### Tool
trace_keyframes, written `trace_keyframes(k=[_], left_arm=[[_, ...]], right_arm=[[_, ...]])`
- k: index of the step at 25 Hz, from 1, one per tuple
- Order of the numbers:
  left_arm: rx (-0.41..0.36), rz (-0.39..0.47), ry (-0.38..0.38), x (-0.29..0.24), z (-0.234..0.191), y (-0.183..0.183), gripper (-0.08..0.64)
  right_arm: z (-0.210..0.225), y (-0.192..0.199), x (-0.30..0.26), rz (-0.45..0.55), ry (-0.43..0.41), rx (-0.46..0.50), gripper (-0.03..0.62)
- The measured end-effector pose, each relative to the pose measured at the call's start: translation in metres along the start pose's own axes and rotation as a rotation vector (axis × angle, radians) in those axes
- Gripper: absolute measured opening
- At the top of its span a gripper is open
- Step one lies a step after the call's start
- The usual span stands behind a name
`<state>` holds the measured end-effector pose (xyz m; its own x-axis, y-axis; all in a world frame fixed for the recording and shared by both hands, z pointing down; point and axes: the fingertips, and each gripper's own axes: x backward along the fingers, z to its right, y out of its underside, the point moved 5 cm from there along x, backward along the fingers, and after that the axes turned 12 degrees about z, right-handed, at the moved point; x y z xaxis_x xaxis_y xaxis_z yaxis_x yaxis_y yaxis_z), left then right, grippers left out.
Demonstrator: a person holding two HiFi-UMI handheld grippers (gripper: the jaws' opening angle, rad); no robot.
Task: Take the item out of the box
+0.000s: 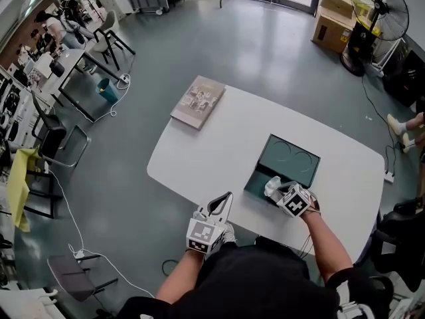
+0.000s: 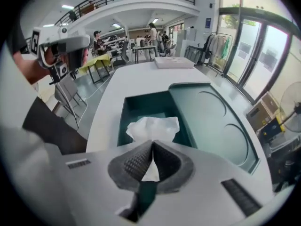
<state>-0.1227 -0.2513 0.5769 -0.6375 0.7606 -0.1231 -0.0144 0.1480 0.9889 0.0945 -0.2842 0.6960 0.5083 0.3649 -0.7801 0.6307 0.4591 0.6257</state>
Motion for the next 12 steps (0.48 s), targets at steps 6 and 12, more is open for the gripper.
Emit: trace_keyframes(k=[6, 12], left_arm=[[-0.004, 0.008, 0.029, -0.005, 0.003, 0.000, 0.012], [-0.019, 0.018, 0.056, -0.012, 0.007, -0.005, 0.012]], right_arm=[[0.006, -0.023, 0.029, 0.176, 0.073, -0.103, 0.011], [0.008, -0.052, 0.064, 0.360, 0.162, -0.134, 0.011]])
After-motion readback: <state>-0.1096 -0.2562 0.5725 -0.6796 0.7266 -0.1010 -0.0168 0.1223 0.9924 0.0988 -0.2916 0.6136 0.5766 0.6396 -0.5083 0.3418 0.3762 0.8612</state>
